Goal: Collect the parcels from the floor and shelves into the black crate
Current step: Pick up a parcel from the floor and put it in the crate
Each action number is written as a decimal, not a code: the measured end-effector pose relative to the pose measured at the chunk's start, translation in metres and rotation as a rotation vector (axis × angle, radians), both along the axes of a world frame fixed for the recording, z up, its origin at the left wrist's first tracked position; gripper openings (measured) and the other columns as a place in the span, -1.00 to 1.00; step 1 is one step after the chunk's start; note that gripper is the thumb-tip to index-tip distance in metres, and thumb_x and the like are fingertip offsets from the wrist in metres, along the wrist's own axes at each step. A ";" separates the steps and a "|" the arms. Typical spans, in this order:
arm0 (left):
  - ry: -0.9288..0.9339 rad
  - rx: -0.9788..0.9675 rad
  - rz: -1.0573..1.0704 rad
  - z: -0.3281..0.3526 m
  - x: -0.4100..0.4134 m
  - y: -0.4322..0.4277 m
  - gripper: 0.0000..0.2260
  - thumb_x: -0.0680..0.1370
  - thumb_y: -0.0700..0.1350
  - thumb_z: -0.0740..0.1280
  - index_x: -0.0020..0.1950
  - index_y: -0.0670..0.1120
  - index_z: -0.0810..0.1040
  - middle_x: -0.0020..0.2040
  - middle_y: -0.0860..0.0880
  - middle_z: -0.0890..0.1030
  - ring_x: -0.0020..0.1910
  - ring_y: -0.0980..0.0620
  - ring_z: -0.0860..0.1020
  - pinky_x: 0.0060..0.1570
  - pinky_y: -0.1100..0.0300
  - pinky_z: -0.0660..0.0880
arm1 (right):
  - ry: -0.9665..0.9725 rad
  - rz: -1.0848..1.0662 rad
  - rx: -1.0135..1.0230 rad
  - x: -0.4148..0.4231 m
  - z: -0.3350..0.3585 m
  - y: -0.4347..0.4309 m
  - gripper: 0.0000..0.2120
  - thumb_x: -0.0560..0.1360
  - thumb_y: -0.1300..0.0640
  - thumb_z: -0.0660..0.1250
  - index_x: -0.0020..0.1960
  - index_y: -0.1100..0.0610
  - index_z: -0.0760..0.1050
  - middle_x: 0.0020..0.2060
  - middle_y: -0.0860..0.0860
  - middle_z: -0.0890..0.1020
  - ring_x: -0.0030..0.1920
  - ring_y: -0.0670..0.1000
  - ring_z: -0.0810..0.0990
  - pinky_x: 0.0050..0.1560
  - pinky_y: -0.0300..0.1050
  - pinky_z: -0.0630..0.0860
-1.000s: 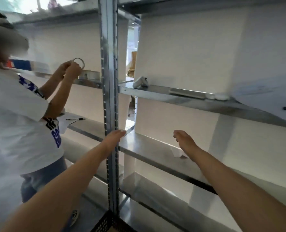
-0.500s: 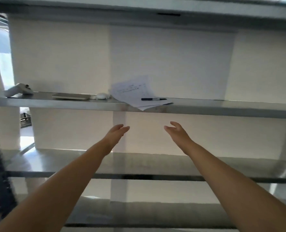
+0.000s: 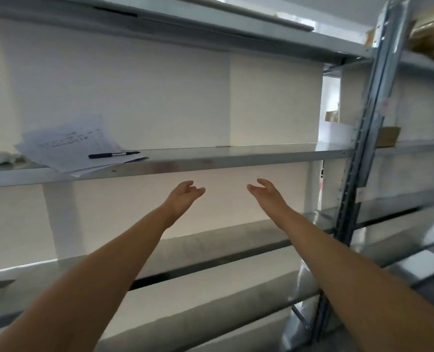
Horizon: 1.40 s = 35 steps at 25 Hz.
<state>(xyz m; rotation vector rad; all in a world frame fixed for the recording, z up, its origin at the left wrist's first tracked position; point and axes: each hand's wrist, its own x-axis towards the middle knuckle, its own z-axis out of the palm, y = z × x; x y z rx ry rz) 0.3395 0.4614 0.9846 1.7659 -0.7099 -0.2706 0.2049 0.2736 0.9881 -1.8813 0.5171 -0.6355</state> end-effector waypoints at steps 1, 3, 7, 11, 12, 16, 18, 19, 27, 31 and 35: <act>-0.029 0.037 -0.046 0.002 0.000 -0.017 -0.44 0.53 0.08 0.29 0.47 -0.07 0.24 0.42 -0.05 0.36 0.23 0.06 0.37 0.19 0.20 0.25 | -0.001 -0.028 -0.002 -0.006 0.000 -0.010 -0.44 0.51 -0.13 0.24 0.44 -0.01 0.20 0.31 -0.01 0.39 0.10 -0.09 0.34 0.11 -0.15 0.27; -0.123 0.125 -0.158 0.010 0.003 -0.048 -0.42 0.54 0.08 0.28 0.48 -0.08 0.20 0.44 -0.05 0.35 0.34 0.01 0.37 0.22 0.19 0.28 | 0.000 -0.085 -0.018 -0.015 -0.001 -0.028 -0.44 0.50 -0.14 0.25 0.43 -0.02 0.20 0.27 -0.04 0.42 0.10 -0.08 0.37 0.10 -0.15 0.27; -0.234 0.203 -0.432 0.030 0.011 -0.101 -0.41 0.53 0.14 0.26 0.49 0.00 0.17 0.43 0.01 0.35 0.32 0.05 0.38 0.21 0.18 0.32 | -0.003 -0.207 -0.010 -0.034 0.003 -0.059 -0.44 0.51 -0.14 0.25 0.43 -0.02 0.20 0.32 0.00 0.43 0.15 -0.06 0.39 0.14 -0.14 0.30; -0.158 0.030 -0.574 0.046 0.002 -0.160 -0.45 0.52 0.19 0.23 0.47 0.08 0.20 0.42 0.09 0.35 0.29 0.11 0.36 0.19 0.22 0.25 | -0.025 -0.376 0.001 -0.049 0.012 -0.080 -0.43 0.52 -0.10 0.25 0.45 0.04 0.18 0.35 0.04 0.41 0.28 0.04 0.42 0.20 -0.12 0.31; -0.132 0.007 -0.597 0.046 -0.004 -0.177 -0.45 0.53 0.18 0.22 0.47 0.07 0.20 0.43 0.08 0.34 0.33 0.07 0.34 0.20 0.21 0.23 | -0.022 -0.399 -0.001 -0.053 0.012 -0.083 -0.43 0.53 -0.09 0.25 0.45 0.05 0.18 0.35 0.05 0.42 0.29 0.05 0.42 0.25 -0.10 0.32; -0.036 0.009 -0.738 0.028 -0.040 -0.237 -0.46 0.55 0.13 0.24 0.47 0.00 0.21 0.43 0.01 0.34 0.34 0.02 0.35 0.22 0.18 0.26 | 0.004 -0.500 -0.021 -0.088 0.007 -0.090 -0.54 0.55 -0.02 0.25 0.38 0.11 0.27 0.07 -0.07 0.57 0.03 -0.19 0.57 0.01 -0.44 0.44; -0.031 0.033 -0.842 0.018 -0.063 -0.261 -0.47 0.55 0.10 0.25 0.47 -0.03 0.23 0.37 0.04 0.36 0.22 0.10 0.37 0.17 0.21 0.27 | -0.004 -0.617 -0.004 -0.116 0.000 -0.096 -0.51 0.54 0.00 0.26 0.40 0.12 0.25 0.11 -0.07 0.54 0.03 -0.18 0.55 0.00 -0.41 0.40; -0.027 0.033 -0.892 0.014 -0.077 -0.271 -0.48 0.55 0.07 0.26 0.46 -0.05 0.24 0.36 0.02 0.38 0.18 0.11 0.38 0.15 0.22 0.28 | -0.006 -0.682 0.018 -0.133 -0.006 -0.099 -0.48 0.53 -0.01 0.28 0.42 0.11 0.23 0.19 -0.02 0.50 0.09 -0.12 0.51 0.04 -0.36 0.40; -0.013 0.121 -1.122 -0.026 -0.184 -0.321 -0.46 0.56 0.02 0.28 0.49 -0.10 0.21 0.41 -0.06 0.38 0.28 0.07 0.37 0.18 0.25 0.26 | 0.099 -1.027 0.062 -0.281 -0.052 -0.126 -0.42 0.52 -0.05 0.28 0.45 0.11 0.20 0.32 0.06 0.45 0.25 0.01 0.45 0.15 -0.18 0.36; -0.033 0.167 -1.120 -0.051 -0.234 -0.344 -0.43 0.54 0.06 0.29 0.48 -0.10 0.21 0.42 -0.06 0.36 0.36 0.02 0.36 0.20 0.24 0.25 | 0.085 -1.101 0.104 -0.349 -0.073 -0.145 -0.42 0.51 -0.05 0.31 0.43 0.14 0.23 0.32 0.09 0.46 0.28 0.06 0.44 0.23 -0.07 0.38; -0.020 0.214 -1.080 -0.082 -0.277 -0.372 -0.40 0.53 0.05 0.31 0.48 -0.14 0.20 0.42 -0.08 0.37 0.34 0.00 0.38 0.18 0.26 0.26 | 0.108 -1.104 0.127 -0.404 -0.098 -0.165 -0.39 0.51 -0.05 0.30 0.45 0.16 0.21 0.32 0.10 0.44 0.31 0.09 0.42 0.24 -0.06 0.37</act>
